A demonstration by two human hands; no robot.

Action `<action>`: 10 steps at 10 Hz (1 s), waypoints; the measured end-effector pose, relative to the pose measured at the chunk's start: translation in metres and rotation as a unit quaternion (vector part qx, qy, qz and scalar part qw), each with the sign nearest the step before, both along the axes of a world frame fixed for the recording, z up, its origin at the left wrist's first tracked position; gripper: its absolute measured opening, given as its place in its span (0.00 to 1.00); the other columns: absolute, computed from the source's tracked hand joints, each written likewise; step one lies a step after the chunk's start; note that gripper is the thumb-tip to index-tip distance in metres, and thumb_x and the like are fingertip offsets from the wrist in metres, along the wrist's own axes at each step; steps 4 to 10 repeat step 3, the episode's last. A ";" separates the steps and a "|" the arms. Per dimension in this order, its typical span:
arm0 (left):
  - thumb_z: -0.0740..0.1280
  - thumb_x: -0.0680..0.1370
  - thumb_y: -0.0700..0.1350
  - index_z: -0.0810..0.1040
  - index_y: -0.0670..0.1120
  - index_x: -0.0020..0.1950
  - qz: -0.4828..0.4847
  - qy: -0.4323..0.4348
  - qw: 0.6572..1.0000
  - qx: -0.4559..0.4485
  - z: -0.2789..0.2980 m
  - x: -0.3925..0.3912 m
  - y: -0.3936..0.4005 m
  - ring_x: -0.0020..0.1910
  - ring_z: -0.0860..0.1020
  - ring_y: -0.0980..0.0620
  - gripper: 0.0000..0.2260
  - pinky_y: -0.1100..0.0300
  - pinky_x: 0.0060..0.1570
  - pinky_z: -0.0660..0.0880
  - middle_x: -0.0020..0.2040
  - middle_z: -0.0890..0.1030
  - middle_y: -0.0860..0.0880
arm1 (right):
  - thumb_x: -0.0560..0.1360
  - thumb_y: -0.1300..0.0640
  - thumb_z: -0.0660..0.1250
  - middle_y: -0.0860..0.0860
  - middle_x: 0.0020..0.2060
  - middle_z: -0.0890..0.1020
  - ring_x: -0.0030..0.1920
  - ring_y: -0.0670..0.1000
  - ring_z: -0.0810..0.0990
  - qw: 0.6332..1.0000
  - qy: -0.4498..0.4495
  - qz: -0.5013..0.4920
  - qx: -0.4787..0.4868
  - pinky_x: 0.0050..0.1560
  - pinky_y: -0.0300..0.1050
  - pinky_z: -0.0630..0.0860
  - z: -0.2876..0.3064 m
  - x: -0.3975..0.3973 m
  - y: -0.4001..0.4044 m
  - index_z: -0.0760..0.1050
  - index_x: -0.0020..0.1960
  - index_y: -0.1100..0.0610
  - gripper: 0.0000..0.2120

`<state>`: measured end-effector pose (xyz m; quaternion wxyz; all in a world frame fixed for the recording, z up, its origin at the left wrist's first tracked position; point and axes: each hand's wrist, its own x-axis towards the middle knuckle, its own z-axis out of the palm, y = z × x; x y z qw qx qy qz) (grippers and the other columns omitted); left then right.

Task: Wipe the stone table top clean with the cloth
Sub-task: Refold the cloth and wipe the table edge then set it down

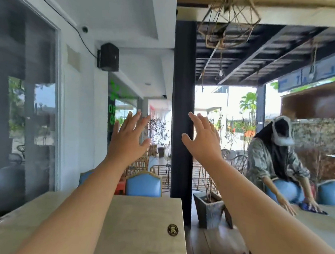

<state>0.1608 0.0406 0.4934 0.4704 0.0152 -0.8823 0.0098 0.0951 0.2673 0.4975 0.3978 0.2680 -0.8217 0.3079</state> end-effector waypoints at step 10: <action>0.57 0.80 0.58 0.60 0.60 0.75 -0.155 0.063 0.984 0.054 -0.073 0.061 0.017 0.77 0.55 0.57 0.24 0.45 0.73 0.60 0.78 0.54 0.62 | 0.76 0.38 0.59 0.38 0.70 0.60 0.71 0.47 0.63 0.976 -0.091 0.002 0.198 0.72 0.52 0.61 -0.014 0.098 0.095 0.57 0.74 0.40 0.28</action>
